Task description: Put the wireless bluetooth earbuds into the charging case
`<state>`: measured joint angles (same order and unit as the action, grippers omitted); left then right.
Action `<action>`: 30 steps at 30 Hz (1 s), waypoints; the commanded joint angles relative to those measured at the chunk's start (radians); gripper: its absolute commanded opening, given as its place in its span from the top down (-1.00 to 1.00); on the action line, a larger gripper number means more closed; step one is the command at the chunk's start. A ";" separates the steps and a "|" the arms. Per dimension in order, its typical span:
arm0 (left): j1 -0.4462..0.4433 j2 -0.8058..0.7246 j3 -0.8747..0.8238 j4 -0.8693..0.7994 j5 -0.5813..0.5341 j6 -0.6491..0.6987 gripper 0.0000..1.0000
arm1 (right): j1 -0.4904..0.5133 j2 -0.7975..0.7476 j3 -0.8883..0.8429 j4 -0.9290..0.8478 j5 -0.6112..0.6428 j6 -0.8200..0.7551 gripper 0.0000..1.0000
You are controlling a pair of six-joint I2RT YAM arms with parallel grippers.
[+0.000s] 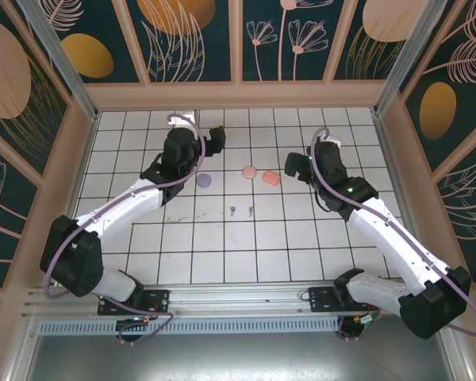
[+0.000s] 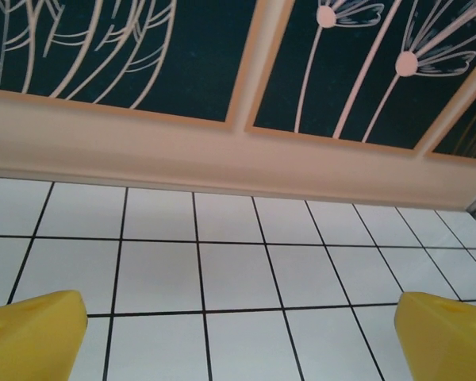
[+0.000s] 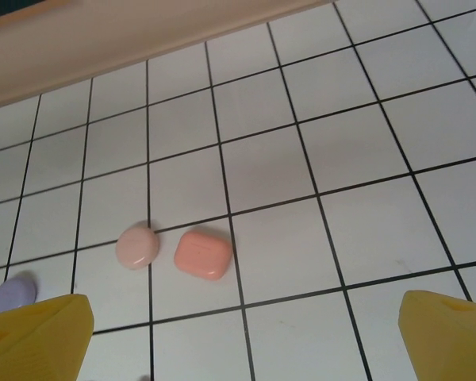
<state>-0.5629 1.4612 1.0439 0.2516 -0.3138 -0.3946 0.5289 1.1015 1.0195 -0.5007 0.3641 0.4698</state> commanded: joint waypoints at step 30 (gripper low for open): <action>0.037 -0.138 -0.236 -0.010 -0.161 -0.174 -0.97 | 0.141 0.635 0.311 0.068 -0.315 0.070 -0.79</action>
<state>-0.5510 1.3193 0.7826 0.2649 -0.4778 -0.5205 0.6434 1.6836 1.2598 -0.4007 0.0669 0.5564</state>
